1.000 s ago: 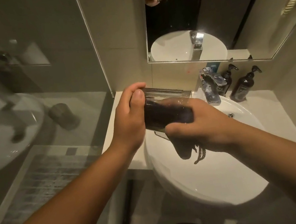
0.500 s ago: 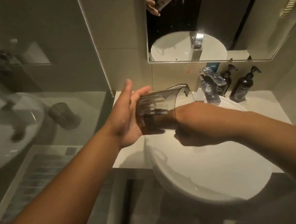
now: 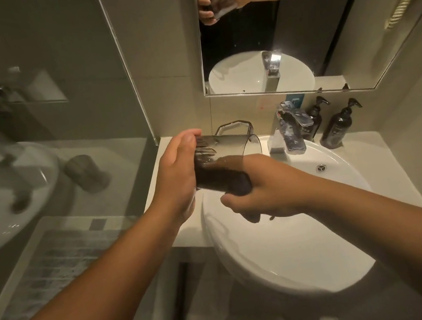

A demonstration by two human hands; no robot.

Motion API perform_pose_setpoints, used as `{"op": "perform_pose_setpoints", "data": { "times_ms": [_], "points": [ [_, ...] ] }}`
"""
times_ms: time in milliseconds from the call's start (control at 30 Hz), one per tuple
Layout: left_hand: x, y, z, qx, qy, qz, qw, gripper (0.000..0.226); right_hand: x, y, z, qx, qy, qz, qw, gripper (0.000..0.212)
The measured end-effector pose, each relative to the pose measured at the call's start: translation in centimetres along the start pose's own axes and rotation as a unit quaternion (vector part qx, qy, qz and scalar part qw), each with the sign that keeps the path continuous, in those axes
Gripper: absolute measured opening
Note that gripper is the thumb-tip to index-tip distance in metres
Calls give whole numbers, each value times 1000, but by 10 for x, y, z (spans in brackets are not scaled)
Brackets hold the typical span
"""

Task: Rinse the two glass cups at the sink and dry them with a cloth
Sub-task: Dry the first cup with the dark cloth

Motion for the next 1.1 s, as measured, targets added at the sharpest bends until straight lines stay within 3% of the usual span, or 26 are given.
{"op": "perform_pose_setpoints", "data": {
  "times_ms": [100,200,300,367,433,500,533,633,767,900,1000,1100],
  "points": [
    [-3,-2,0,20,-2,-50,999,24,-1,2,5,120,0,-14,993,32],
    [-7,-5,0,23,2,-94,995,22,0,0,6,276,17,-35,961,32],
    [-6,-4,1,12,23,-120,992,22,2,-7,9,307,10,-43,951,40],
    [-5,-5,0,-18,48,-77,996,23,-1,-5,18,218,-2,-28,976,35],
    [-3,-6,-2,-81,85,44,992,40,-2,-3,22,18,-15,4,1000,37],
    [0,-9,-3,-127,107,161,973,67,2,-7,16,-229,-34,47,972,43],
    [1,-12,-3,-122,110,191,968,72,3,-9,11,-299,-38,55,952,44],
    [4,-12,-6,-74,94,185,975,59,2,-7,1,-342,-47,58,937,44],
    [-3,-3,-10,-68,55,120,989,39,-6,-4,2,-235,-13,67,970,44],
    [-8,-2,-10,-80,38,27,996,27,-15,0,8,4,77,16,997,33],
    [-9,-8,-7,-79,47,-51,994,30,-18,2,14,186,82,24,979,43],
    [-11,-17,-5,-48,58,-128,989,32,-18,1,12,363,125,35,923,62]
  ]
}}
Point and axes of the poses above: each hand's wrist, its own x-axis towards the middle knuckle, its own z-axis out of the back of the hand, y = z × x, the point moved 3 cm from there along x, towards the middle knuckle, and after that the axes turned 15 degrees about -z, right-handed, at the moved point
